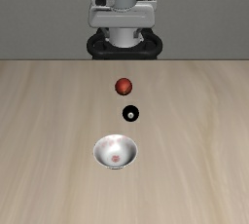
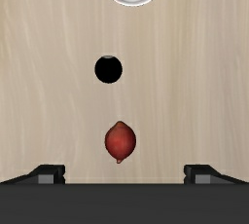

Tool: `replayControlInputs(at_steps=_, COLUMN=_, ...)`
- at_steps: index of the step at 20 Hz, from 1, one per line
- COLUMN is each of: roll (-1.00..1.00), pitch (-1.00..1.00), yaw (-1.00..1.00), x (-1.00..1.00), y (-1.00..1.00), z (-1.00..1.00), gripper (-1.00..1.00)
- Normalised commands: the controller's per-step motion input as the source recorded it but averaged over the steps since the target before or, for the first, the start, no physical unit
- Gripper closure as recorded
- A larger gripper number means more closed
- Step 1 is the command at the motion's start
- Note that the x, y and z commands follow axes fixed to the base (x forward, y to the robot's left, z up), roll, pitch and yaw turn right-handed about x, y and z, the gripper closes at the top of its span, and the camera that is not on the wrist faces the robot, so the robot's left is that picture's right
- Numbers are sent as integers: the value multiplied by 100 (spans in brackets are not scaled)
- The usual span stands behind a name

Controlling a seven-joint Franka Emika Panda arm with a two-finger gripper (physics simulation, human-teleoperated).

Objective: Pick up the onion and put it on the bowl

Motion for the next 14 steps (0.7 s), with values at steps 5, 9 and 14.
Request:
replayControlInputs(at_steps=5, roll=0, pitch=0, yaw=0, x=-60, y=20, z=-20, gripper=-100)
replayControlInputs(at_steps=9, roll=0, pitch=0, yaw=0, x=0, y=0, z=-100, gripper=-100)
replayControlInputs(at_steps=14, roll=0, pitch=0, yaw=0, x=0, y=0, z=-100, gripper=-100)
